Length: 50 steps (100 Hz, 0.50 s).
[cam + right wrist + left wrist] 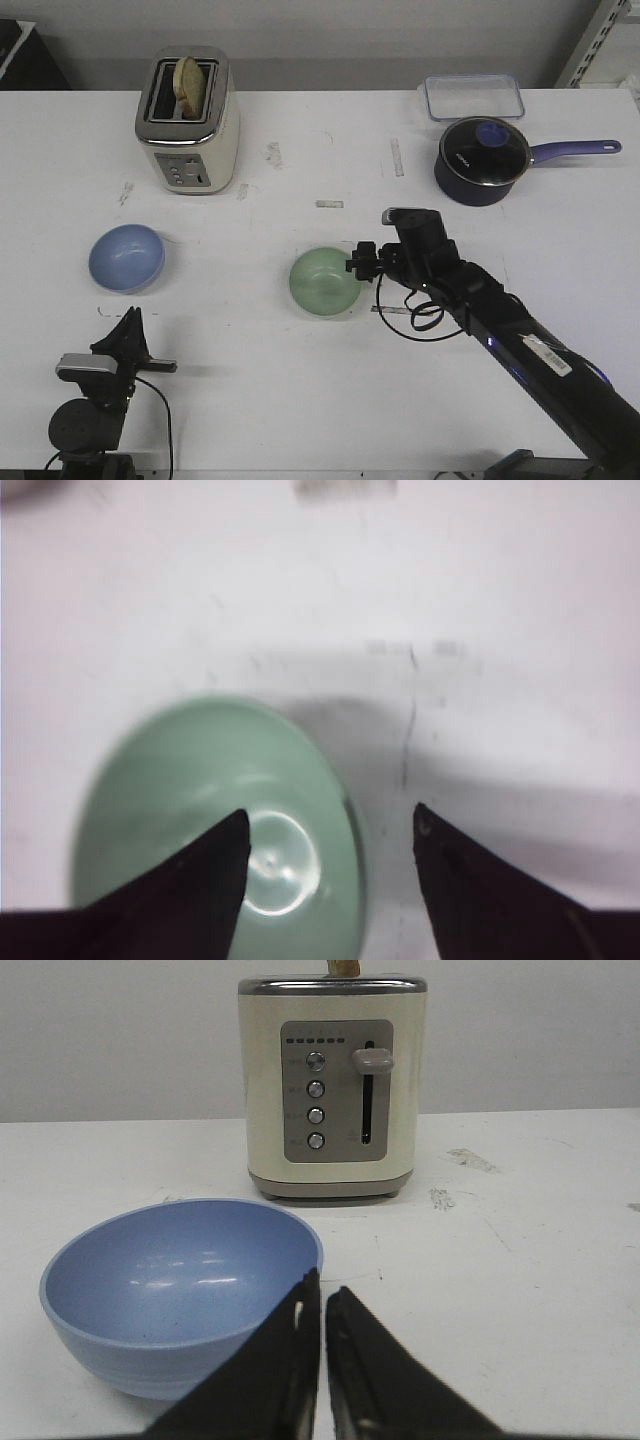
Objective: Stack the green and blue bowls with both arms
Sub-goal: 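Release the green bowl and retract the right gripper to rest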
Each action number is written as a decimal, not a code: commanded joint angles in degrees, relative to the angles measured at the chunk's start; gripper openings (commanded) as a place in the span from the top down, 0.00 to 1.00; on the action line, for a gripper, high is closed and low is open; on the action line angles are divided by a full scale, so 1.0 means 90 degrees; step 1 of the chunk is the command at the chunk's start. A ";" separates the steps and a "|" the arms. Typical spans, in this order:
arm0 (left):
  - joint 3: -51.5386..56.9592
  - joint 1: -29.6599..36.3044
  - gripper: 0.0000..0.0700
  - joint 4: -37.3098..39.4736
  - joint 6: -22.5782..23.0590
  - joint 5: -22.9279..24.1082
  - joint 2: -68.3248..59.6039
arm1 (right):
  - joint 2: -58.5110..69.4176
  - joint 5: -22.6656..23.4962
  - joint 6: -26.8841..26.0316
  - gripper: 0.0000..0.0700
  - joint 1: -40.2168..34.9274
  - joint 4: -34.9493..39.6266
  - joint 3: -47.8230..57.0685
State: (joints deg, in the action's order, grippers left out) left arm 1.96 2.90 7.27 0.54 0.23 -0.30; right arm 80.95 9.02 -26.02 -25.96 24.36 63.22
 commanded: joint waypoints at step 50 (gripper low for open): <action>-0.0136 -0.0002 1.00 0.0100 0.0032 0.0022 0.0012 | -0.2278 -0.0197 0.2890 0.98 0.1411 -0.1948 -0.1676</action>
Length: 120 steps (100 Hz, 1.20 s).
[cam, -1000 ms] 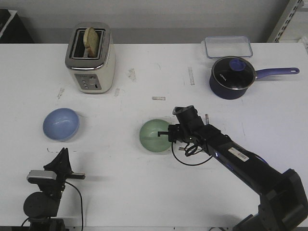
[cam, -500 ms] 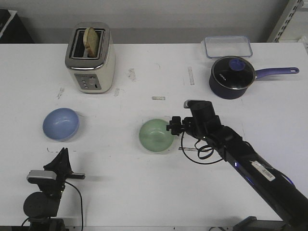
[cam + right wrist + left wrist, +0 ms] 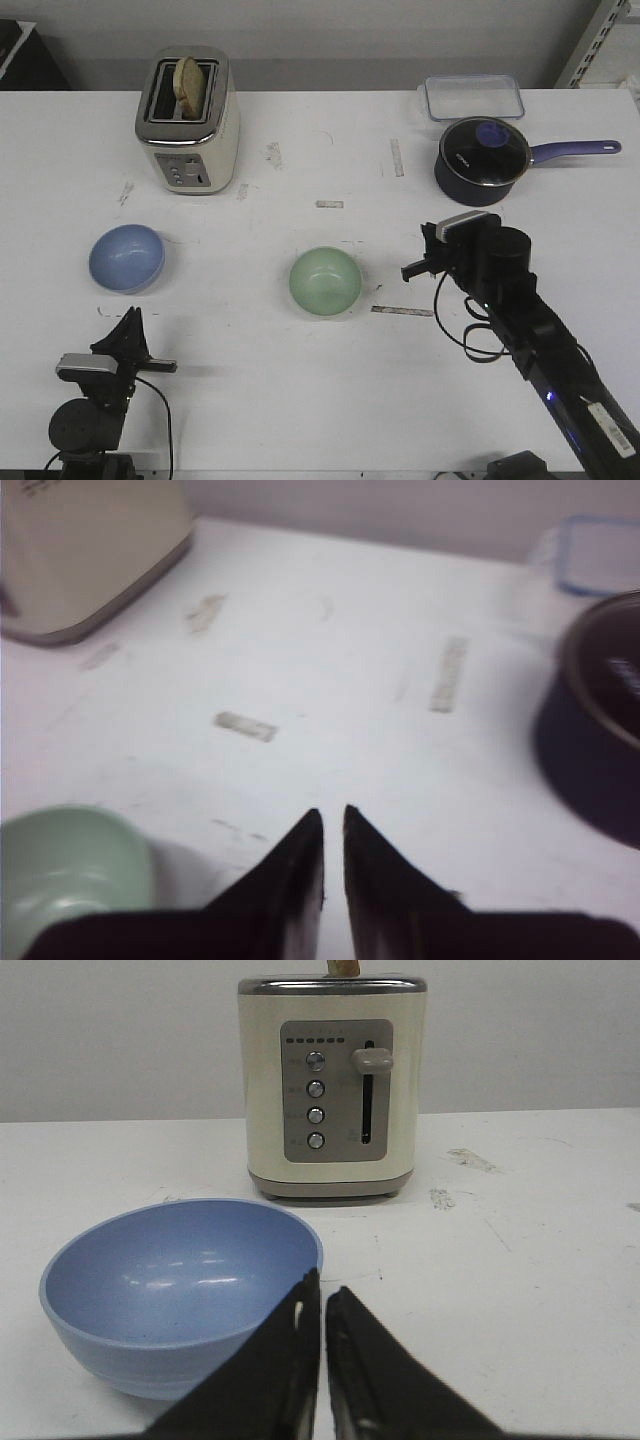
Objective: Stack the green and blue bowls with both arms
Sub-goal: 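Release the green bowl and retract the right gripper to rest, then reach the left gripper forward to the light blue bowl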
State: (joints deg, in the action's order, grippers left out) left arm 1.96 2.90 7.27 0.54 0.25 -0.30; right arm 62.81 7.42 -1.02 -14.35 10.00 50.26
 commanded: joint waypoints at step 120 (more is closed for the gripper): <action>-0.0136 -0.0002 1.00 0.0100 0.0032 0.0019 0.0012 | -0.6064 -0.0988 -0.0221 0.98 0.1302 -0.0741 -0.3458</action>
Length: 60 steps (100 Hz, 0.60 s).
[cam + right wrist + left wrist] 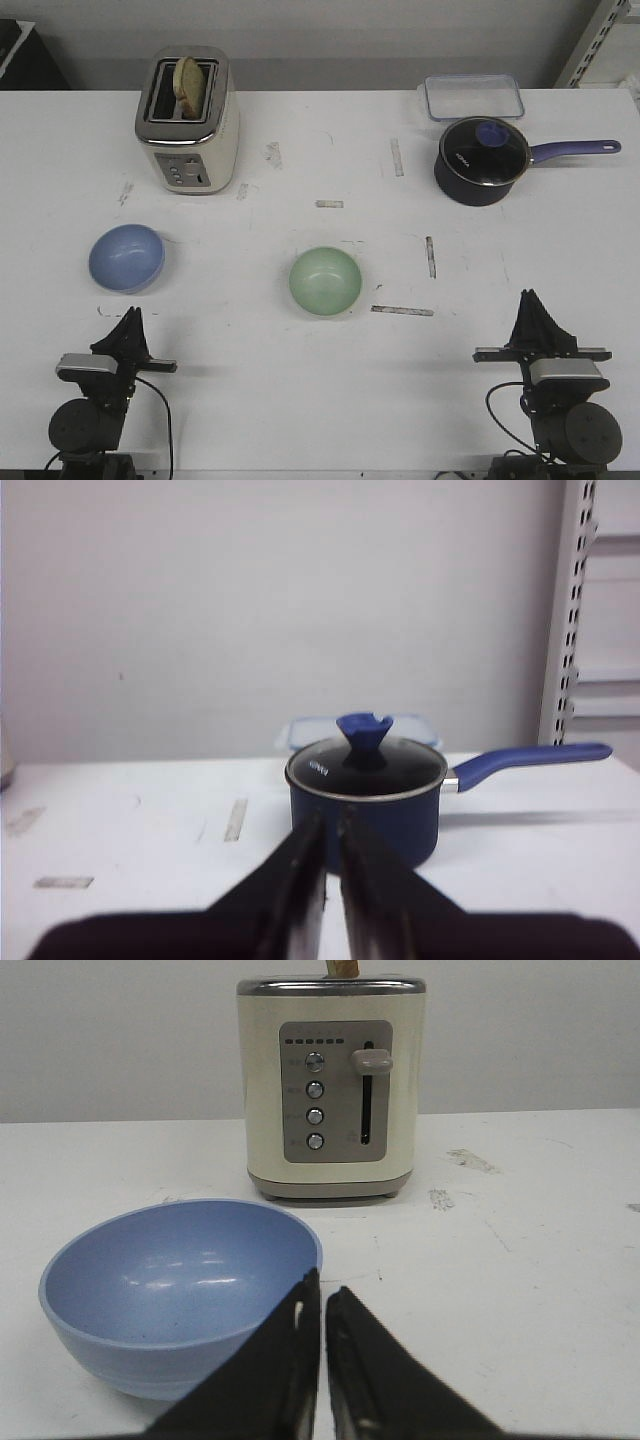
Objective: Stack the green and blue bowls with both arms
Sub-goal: 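Reach the left gripper forward to the light blue bowl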
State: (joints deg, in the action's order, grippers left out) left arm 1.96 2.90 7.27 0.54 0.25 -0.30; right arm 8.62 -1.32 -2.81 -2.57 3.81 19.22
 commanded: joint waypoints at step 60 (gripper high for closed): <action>-0.0102 -0.0002 1.00 0.0420 -0.0019 0.0022 0.0012 | -0.0046 -0.0022 -0.0022 0.98 -0.0005 -0.0085 -0.0010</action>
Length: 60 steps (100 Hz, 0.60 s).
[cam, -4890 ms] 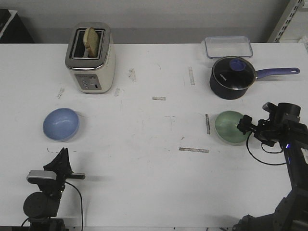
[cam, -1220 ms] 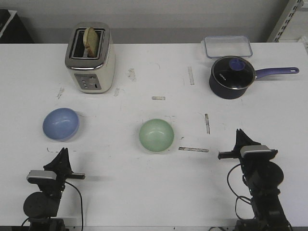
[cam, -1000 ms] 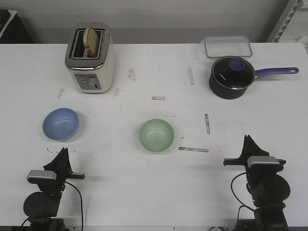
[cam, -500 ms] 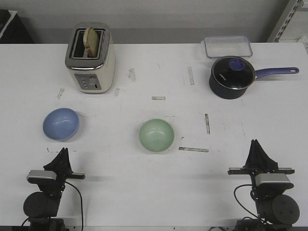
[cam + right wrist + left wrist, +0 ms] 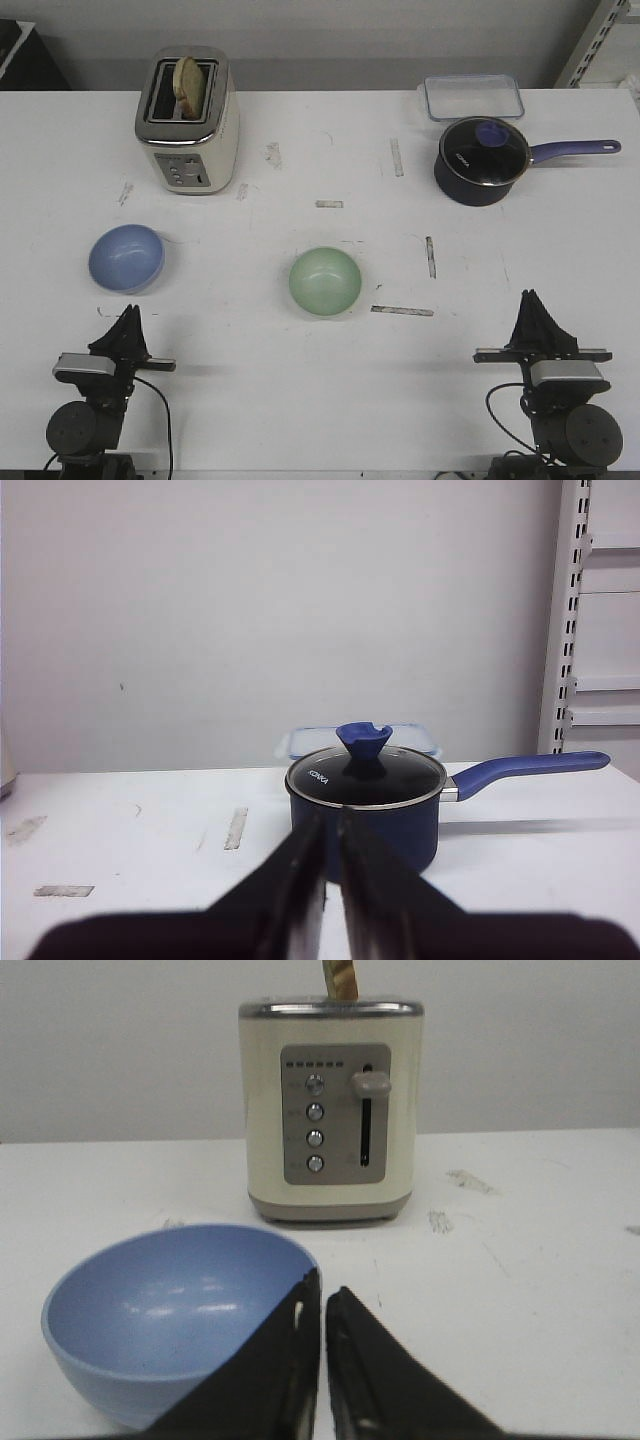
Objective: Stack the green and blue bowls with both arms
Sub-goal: 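Reach the left gripper forward to the light blue bowl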
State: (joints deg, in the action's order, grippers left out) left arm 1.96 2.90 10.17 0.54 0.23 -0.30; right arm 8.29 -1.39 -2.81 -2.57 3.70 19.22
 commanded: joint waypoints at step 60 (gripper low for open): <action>0.2004 -0.0002 1.00 -0.1056 -0.0114 0.0617 -0.1834 | -0.0010 -0.0015 -0.0022 0.98 -0.0005 -0.0073 -0.0010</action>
State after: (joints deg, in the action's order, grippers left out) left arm 17.37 2.87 1.21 -0.54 5.72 -13.80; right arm 8.29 -1.48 -2.81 -2.57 3.70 19.22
